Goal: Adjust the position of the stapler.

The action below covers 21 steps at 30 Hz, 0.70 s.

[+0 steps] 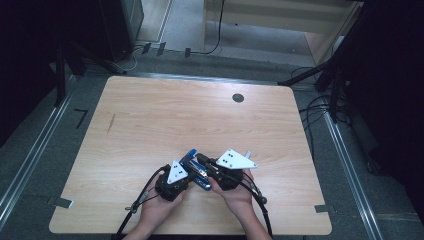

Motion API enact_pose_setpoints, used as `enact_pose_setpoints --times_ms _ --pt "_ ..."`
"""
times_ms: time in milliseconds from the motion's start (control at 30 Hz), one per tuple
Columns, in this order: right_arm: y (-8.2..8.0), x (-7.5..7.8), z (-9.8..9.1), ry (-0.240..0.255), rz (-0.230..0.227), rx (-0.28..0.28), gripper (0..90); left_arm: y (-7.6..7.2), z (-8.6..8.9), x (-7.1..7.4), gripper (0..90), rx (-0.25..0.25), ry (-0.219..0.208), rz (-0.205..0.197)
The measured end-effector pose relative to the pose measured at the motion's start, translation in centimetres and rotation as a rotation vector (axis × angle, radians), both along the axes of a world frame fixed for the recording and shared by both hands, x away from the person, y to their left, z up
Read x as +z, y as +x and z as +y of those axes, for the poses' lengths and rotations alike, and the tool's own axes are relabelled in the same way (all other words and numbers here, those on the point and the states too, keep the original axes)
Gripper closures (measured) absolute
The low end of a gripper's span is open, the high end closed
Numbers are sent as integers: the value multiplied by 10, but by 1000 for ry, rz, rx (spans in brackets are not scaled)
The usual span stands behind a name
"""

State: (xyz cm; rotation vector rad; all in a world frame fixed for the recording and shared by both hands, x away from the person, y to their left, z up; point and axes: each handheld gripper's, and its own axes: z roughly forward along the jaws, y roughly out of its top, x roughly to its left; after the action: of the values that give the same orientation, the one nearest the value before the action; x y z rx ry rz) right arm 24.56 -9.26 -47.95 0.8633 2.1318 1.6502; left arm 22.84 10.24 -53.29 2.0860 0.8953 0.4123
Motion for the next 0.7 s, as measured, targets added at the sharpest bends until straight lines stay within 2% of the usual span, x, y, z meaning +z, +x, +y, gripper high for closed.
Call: enact_pose_setpoints --times_ms 300,700 --pt "8 4 12 2 -14 9 900 -1 -1 0 900 -3 14 -15" --pt "21 7 26 2 -12 30 900 -1 -1 0 900 -1 11 -17"
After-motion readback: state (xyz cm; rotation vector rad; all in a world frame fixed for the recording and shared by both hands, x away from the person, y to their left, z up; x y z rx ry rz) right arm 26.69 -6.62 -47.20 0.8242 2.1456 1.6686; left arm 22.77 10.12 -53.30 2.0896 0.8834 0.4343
